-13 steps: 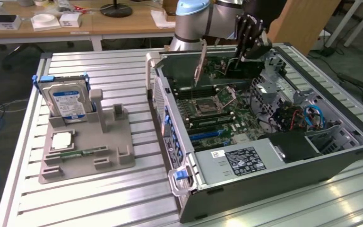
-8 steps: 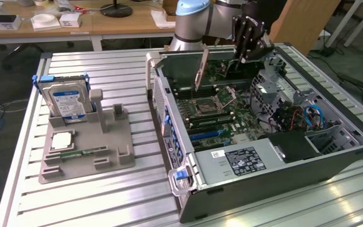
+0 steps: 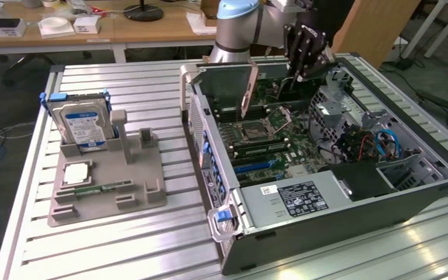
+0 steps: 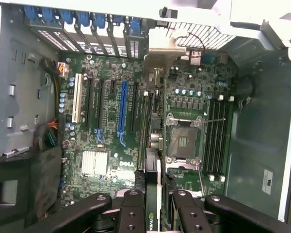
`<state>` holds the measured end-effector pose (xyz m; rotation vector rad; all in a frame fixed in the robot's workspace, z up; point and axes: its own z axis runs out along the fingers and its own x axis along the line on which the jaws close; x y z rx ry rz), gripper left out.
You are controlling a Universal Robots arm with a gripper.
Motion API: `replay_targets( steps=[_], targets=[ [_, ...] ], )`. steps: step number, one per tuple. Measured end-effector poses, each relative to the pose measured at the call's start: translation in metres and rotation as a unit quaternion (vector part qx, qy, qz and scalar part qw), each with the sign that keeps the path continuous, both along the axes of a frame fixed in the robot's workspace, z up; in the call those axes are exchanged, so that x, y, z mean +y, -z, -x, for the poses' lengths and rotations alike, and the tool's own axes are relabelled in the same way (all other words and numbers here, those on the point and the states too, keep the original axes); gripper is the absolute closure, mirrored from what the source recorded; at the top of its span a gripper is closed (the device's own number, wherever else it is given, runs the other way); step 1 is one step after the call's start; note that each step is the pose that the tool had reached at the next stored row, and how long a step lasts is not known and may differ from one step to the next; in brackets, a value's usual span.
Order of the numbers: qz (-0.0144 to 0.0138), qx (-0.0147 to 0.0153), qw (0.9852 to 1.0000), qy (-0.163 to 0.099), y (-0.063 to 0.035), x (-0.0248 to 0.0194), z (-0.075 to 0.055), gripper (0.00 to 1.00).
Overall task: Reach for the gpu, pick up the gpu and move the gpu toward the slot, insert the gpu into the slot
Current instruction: 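Insert the gpu into the slot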
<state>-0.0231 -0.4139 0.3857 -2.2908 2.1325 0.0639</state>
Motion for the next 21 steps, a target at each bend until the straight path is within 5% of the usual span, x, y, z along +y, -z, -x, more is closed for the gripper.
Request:
replay_targets(
  steps=[12, 21],
  targets=[
    [0.0005, -0.0129, 0.9998, 0.014, 0.0162, -0.0004, 0.0, 0.74],
    [0.001, -0.0138, 0.9984, 0.055, 0.0284, -0.0017, 0.0, 0.74]
  ],
)
